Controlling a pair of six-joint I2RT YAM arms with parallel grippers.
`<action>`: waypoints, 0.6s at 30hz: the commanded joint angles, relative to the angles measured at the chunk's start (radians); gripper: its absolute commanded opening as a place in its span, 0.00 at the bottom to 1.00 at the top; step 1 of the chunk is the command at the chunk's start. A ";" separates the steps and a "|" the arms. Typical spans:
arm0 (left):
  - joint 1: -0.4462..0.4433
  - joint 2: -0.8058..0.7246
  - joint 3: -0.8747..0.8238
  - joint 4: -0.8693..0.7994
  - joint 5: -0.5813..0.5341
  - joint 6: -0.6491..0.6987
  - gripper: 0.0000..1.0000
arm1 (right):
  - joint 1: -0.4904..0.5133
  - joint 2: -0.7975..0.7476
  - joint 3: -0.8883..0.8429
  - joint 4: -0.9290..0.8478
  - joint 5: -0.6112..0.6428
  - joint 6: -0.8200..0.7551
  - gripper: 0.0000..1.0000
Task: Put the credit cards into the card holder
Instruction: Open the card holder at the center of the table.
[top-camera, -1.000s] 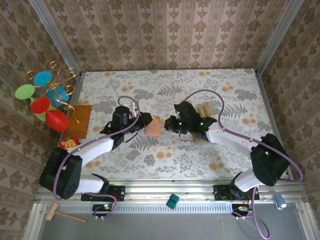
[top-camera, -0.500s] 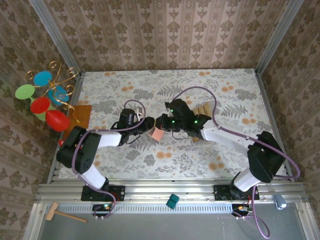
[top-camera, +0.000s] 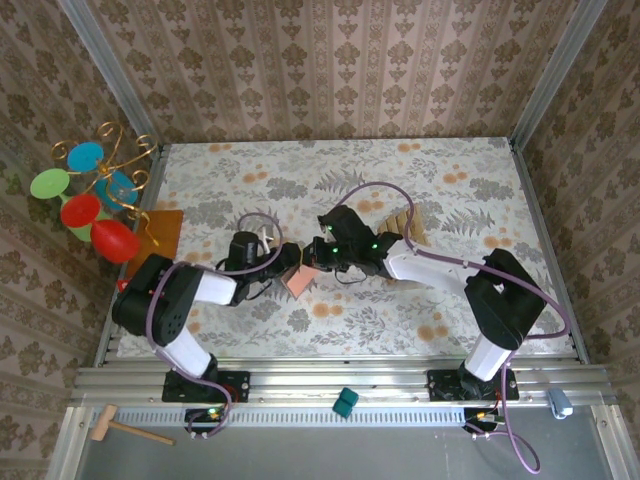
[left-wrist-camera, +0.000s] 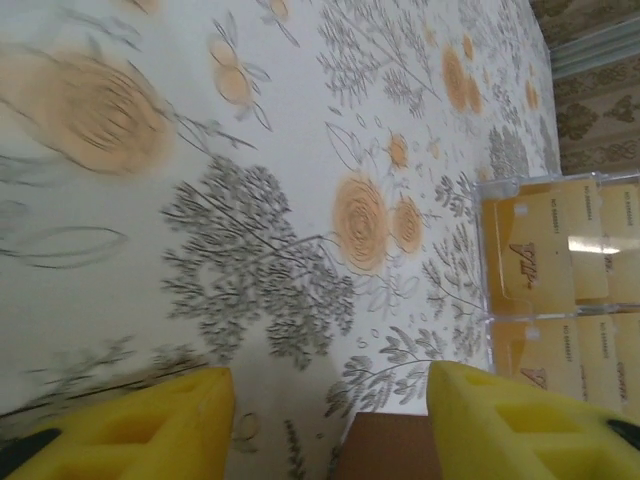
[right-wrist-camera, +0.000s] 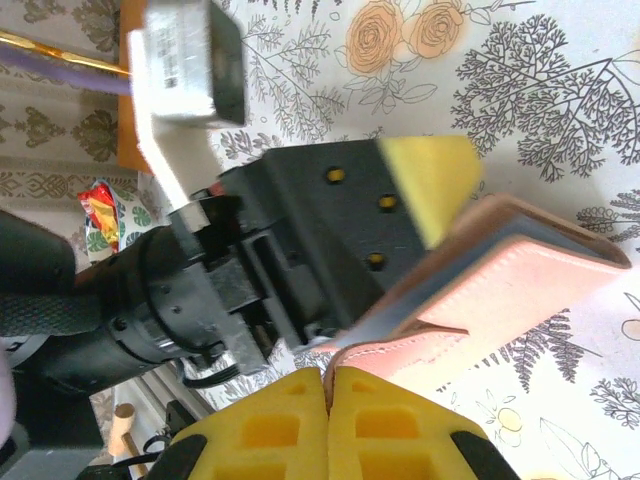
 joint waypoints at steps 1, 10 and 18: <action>0.026 -0.099 -0.016 -0.146 -0.067 0.093 0.60 | -0.021 0.007 -0.016 0.017 -0.044 -0.016 0.00; 0.047 -0.305 0.023 -0.484 -0.201 0.243 0.73 | -0.036 0.017 0.061 -0.054 -0.094 -0.073 0.00; 0.008 -0.378 0.080 -0.710 -0.288 0.359 0.76 | -0.095 -0.079 -0.075 -0.093 -0.081 -0.143 0.00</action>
